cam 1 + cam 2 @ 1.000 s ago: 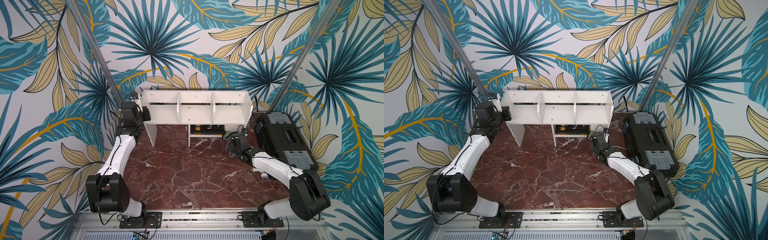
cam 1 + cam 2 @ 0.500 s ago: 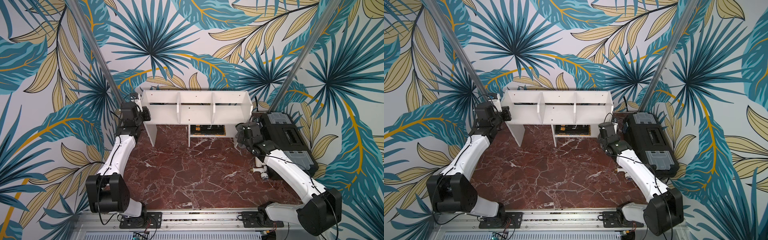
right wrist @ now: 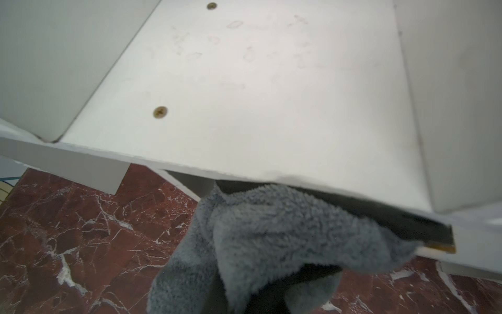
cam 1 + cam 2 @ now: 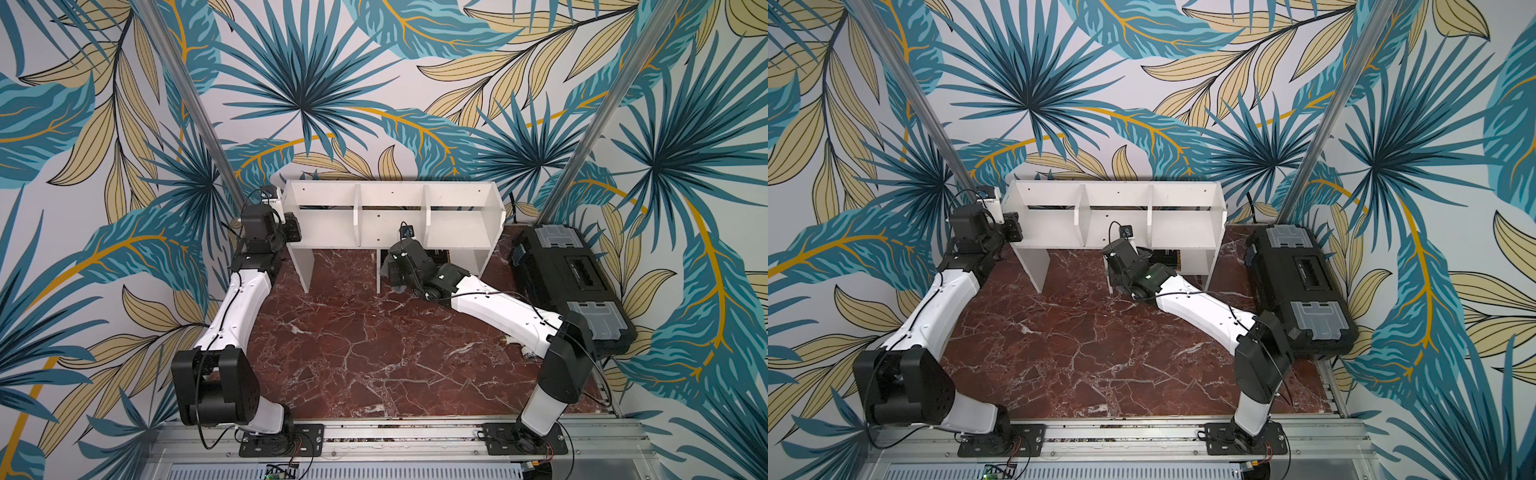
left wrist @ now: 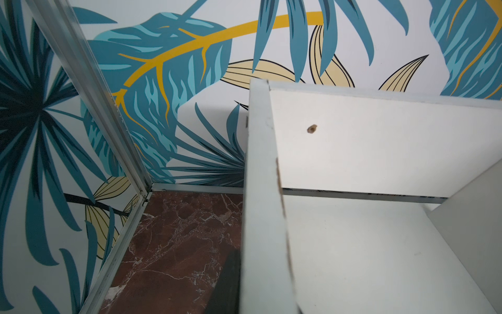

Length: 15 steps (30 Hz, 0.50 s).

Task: Wipe the bookshelf clean with a cloth
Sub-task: Wipe the dust from the shelf.

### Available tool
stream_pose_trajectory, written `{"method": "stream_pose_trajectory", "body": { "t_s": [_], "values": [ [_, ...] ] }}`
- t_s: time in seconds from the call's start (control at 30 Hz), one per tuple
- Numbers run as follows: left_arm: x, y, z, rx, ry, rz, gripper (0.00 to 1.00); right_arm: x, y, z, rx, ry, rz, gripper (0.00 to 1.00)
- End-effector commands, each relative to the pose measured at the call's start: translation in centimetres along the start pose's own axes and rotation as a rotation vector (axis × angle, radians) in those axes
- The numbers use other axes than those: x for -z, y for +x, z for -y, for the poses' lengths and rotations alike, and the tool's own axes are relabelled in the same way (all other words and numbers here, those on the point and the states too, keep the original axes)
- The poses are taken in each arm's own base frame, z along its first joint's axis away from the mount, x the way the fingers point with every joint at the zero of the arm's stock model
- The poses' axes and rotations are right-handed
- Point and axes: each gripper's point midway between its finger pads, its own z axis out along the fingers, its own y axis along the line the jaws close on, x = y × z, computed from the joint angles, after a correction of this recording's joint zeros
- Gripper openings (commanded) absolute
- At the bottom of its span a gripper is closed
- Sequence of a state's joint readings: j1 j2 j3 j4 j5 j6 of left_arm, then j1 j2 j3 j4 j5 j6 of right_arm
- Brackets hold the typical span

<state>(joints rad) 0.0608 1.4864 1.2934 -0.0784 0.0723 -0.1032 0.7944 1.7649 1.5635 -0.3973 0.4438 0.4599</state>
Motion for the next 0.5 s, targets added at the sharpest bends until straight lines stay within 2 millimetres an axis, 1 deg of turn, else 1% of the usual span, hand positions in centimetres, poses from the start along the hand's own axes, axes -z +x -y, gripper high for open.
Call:
{"method": "stream_pose_trajectory", "body": {
  "t_s": [0.0,0.07,0.13,0.23,0.27,0.4,0.47],
  "values": [
    [-1.2,4.1,0.6,0.125,0.055,-0.118,0.0,1.5,-3.8,0.0,-0.053,-0.018,0.111,0.0],
    [-1.2,4.1,0.5,0.126,0.052,-0.119,0.0,2.4,-4.2,1.6,-0.045,0.028,0.134,0.0],
    [-1.1,4.0,0.5,0.124,0.049,-0.116,0.0,3.1,-3.7,4.0,-0.043,0.081,0.138,0.0],
    [-1.1,4.1,0.5,0.125,0.049,-0.118,0.0,4.2,-2.3,9.2,-0.081,0.17,0.124,0.0],
    [-1.1,4.0,0.4,0.125,0.048,-0.117,0.0,4.6,-1.5,11.3,-0.103,0.204,0.114,0.0],
    [-1.1,4.1,0.4,0.125,0.048,-0.119,0.0,7.5,0.6,19.1,-0.199,0.312,0.123,0.0],
    [-1.1,4.1,0.4,0.124,0.048,-0.119,0.0,8.4,1.6,22.2,-0.23,0.361,0.116,0.0]
  ]
}}
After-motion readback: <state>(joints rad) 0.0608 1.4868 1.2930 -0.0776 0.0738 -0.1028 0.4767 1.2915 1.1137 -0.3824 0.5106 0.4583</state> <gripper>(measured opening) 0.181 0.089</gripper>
